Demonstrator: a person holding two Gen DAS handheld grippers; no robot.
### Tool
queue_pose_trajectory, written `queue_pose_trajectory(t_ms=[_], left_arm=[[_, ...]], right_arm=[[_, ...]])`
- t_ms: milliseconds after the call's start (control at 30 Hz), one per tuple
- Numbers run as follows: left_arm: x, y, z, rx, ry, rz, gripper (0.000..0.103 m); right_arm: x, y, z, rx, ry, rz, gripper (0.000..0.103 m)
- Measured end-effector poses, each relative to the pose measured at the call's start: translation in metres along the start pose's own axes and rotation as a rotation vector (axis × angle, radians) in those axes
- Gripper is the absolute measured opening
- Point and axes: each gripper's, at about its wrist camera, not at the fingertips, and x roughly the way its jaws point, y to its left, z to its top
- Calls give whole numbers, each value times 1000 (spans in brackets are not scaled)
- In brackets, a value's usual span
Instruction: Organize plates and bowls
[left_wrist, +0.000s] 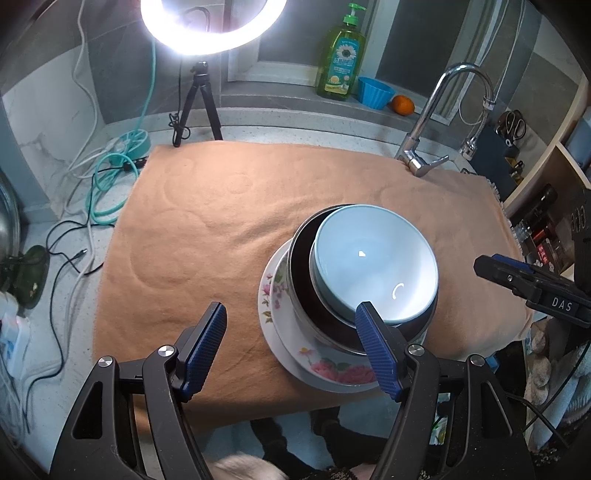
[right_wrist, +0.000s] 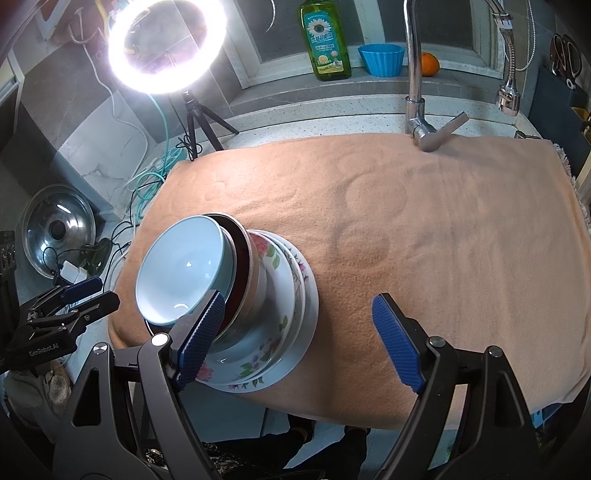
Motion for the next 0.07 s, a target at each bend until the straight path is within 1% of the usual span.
queue_pose_trajectory(t_ms=[67], left_arm=[[-1,2,1,-7,-20,5,72]], right_arm=[[0,0,0,-1,-2,-2,85]])
